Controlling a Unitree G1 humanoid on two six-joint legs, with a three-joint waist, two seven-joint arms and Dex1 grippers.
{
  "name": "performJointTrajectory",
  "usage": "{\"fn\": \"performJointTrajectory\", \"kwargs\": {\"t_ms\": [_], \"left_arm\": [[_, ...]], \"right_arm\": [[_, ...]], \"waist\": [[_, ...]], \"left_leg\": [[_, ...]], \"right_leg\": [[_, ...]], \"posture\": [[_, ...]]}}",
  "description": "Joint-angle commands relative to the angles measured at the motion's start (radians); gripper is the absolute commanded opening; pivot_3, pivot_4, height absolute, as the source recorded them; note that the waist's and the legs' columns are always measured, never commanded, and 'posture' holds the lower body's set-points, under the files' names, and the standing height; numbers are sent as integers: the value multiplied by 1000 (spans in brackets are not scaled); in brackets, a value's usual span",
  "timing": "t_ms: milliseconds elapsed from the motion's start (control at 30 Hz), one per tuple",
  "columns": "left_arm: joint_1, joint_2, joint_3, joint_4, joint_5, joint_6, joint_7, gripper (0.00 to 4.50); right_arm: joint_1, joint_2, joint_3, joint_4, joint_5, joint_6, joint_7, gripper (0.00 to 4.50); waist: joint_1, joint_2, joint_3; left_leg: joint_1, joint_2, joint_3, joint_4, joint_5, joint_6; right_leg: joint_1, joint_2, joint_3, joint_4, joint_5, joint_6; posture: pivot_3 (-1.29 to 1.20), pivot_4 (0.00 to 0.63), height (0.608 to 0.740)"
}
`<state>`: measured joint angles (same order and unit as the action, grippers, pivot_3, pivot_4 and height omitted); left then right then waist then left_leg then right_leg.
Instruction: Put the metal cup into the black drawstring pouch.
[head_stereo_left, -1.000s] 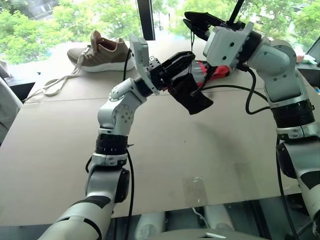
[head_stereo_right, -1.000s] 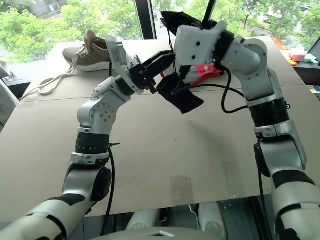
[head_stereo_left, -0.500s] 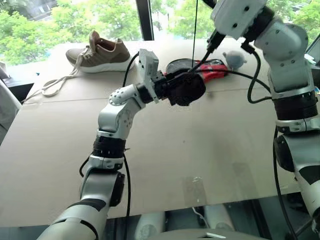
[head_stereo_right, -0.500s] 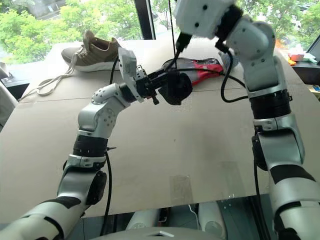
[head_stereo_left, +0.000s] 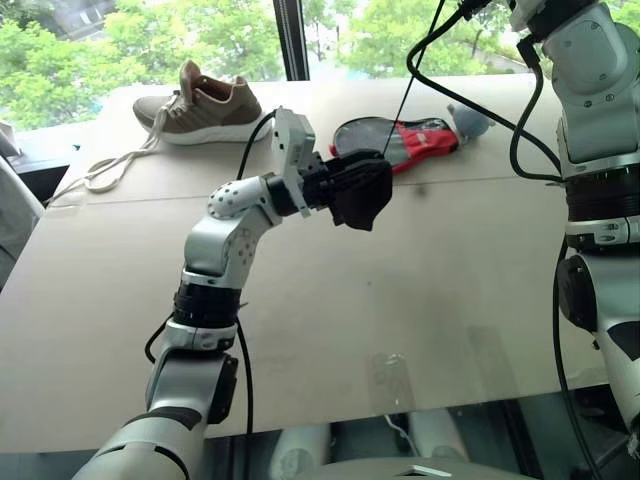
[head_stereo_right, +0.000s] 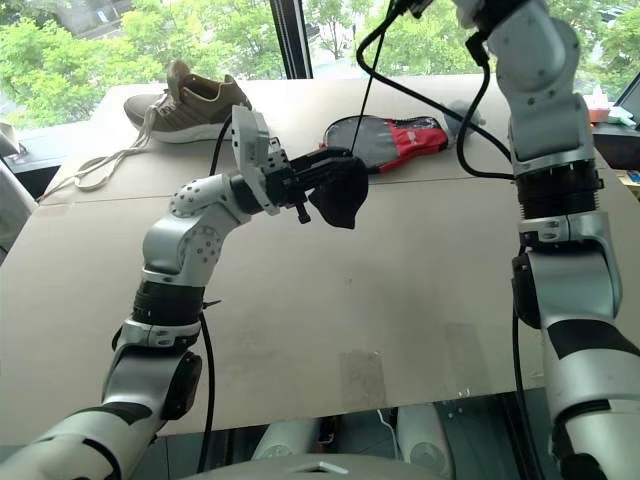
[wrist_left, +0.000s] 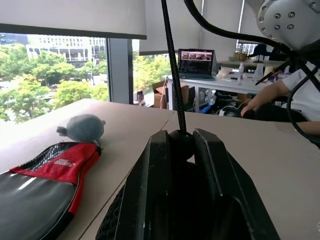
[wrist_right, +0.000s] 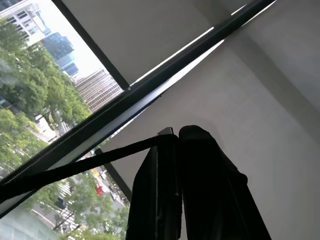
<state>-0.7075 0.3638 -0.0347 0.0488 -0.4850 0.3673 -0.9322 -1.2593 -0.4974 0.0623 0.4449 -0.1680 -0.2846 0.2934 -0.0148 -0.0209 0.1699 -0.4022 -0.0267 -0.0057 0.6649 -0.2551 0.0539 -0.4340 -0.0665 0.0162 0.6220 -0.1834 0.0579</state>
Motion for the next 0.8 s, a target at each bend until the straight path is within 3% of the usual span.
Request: {"fn": "performJointTrajectory", "kwargs": {"t_ms": [33,167,400,600,667,700,800], "left_arm": [[51,28,-37,27,29,60,-10,148],[43,109,-11,19,56,36,-30,148],[9,287,28,-12,32,87,-124,148],[68,197,-77,-108,-2,156,-147,148],[94,150,-103,-141,-12,169,-132,148],[112,140,-113,-158,-13,175,-129,1230],[155,139,-117,-173,54,147,-66,2272]], "right_arm": [[-33,0,-96,-114,149,72,62,0],[64,39,-99,-245,303,237,172,0],[258,-6,-117,-407,385,471,217,0],[465,-99,-104,-429,381,635,284,0],[570,-165,-82,-462,388,718,350,697],[622,-196,-72,-486,396,747,388,1184],[738,-227,-85,-533,399,728,427,2372]], "waist": [[-2,0,0],[-3,0,0],[4,1,1],[12,1,0],[19,1,0],[19,1,0],[9,1,1]], "left_leg": [[0,0,0,0,0,0],[0,1,0,0,0,1],[0,0,-1,1,-2,3],[-1,-2,-2,2,-2,3],[-2,-2,-2,3,-2,4],[-2,-2,-2,4,-3,6],[-3,-1,0,4,-3,6]], "right_leg": [[0,0,0,0,0,0],[0,1,0,2,0,0],[0,0,-2,2,0,0],[2,-2,-3,1,0,0],[2,-2,-3,0,0,0],[2,-2,-3,0,0,0],[-1,-1,-2,1,0,0]], "posture": [[0,150,740],[0,150,740],[0,150,740],[0,150,740],[0,150,740],[0,150,740],[0,150,740]]}}
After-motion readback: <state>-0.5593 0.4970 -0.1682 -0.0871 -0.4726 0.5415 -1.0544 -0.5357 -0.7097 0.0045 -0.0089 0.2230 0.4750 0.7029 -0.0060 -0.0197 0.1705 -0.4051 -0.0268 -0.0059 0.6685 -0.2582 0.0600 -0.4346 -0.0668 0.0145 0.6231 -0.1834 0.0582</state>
